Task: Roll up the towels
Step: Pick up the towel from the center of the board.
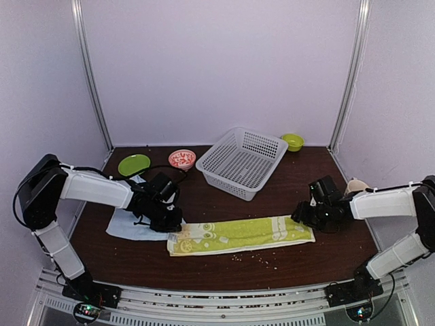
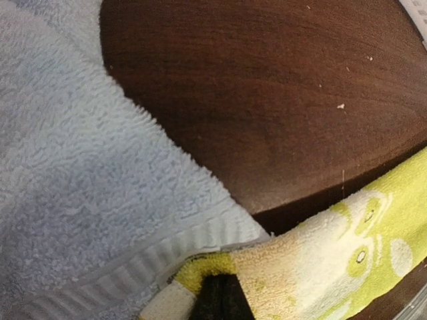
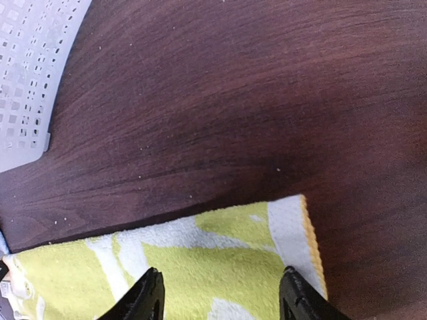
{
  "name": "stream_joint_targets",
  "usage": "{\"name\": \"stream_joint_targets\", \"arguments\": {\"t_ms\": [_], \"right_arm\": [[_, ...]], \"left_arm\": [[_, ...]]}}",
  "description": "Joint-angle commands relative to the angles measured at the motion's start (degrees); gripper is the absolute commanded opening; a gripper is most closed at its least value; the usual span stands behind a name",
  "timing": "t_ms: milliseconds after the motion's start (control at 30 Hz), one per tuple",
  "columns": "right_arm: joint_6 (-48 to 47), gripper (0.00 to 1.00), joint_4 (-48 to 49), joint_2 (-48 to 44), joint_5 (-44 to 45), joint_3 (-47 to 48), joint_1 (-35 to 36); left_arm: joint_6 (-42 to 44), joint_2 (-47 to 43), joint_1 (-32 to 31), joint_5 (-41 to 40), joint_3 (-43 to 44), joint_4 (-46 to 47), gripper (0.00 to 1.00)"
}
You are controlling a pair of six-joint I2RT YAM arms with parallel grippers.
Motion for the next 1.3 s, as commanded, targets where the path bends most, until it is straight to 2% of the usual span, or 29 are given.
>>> {"name": "stream_joint_targets", "arguments": {"t_ms": [0,133,300,467,633,867,933,1133,1267], "right_arm": [[-1.99,0.60,-11.75,-9.47,4.34,1.70,0.57],[-2.92,0.58,-16.87,-18.02,5.65,1.25,3.41],[-1.39,0.49,-14.21,-20.96,4.85,-2.26,8.45],[0.19,0.46,-9.02,-15.56,5.05,-3.47,11.20],[0.26,0.44,-7.89,-8.63,6.03,-5.83,11.63],[0.74,0.43,-11.15,-13.29,6.95,-11.64,12.08],[1.43,0.44,-12.56,-14.65,6.71,-11.62,12.06],[5.00,0.59,-21.14,-24.68,10.62,-7.02,12.04],[10.98,0.62,-25.37,-30.45,12.83,-5.94,10.21]], "left_arm": [[2.09,-3.35,0.14,-1.43,0.93,-4.08,0.11],[1.83,-9.08,-0.86,-0.35,1.96,-5.51,0.25],[1.00,-10.30,-5.51,0.11,4.59,-6.14,0.29],[0.91,-3.15,-10.60,0.86,8.85,-5.88,0.26],[-1.15,2.12,-12.58,0.44,6.68,-4.74,0.20],[-2.40,1.96,-13.30,-0.82,-0.22,-3.42,0.15],[-2.02,2.43,-13.48,-0.75,-0.59,-3.76,0.15],[-0.15,0.61,-13.79,-0.83,0.90,-5.25,0.16],[1.01,-1.80,-13.88,-1.07,2.61,-6.42,0.20]]}}
